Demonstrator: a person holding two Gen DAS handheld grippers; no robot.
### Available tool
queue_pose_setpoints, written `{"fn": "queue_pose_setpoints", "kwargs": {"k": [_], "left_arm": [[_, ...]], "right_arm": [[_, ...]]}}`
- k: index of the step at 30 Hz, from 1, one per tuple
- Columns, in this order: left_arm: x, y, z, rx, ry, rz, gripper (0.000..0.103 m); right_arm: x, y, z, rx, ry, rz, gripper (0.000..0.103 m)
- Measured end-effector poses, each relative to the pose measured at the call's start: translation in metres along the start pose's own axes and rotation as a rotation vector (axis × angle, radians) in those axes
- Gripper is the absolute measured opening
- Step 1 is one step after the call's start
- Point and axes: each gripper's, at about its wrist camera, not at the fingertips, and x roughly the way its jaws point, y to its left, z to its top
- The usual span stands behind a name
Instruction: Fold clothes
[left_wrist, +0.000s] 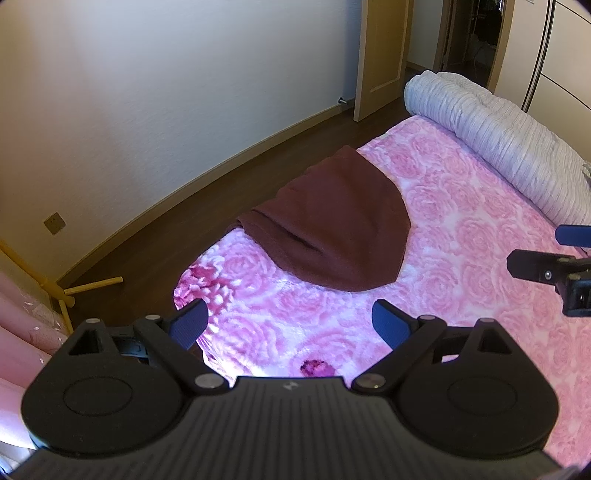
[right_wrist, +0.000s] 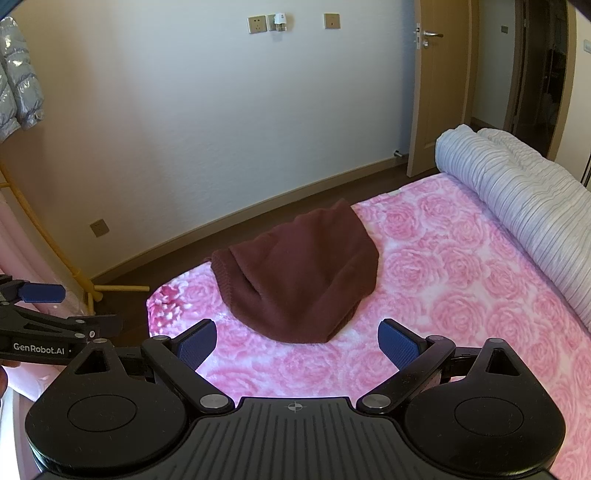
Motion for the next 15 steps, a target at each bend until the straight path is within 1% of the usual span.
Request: {"fn": "queue_pose_setpoints", "kwargs": {"k": [3, 5, 10, 12, 15], "left_arm": [[0.001, -0.002, -0.004, 0.007, -0.001, -0.007, 0.094], [0.003, -0.004, -0.008, 0.041, -0.013, 0.004, 0.094], [0.016, -0.007, -0.019, 0.195, -0.043, 0.044, 0.094], [0.026, -0.005, -0.021, 0.265, -0.047, 0.051, 0.094], [0.054, -0.001, -0.021, 0.391, -0.043, 0.042, 0.094]], "right_arm": [[0.001, -0.002, -0.002, -0.023, 0.004, 0.0, 0.097], [0.001, -0.002, -0.005, -0.076, -0.006, 0.002, 0.097], [0.007, 0.007, -0.021, -0.29, -0.037, 0.012, 0.097], [0.018, 0.011, -0.029, -0.376, -0.026, 0.013, 0.097], [0.043, 0.016, -0.041, -0.484, 0.023, 0.021, 0.097]]}}
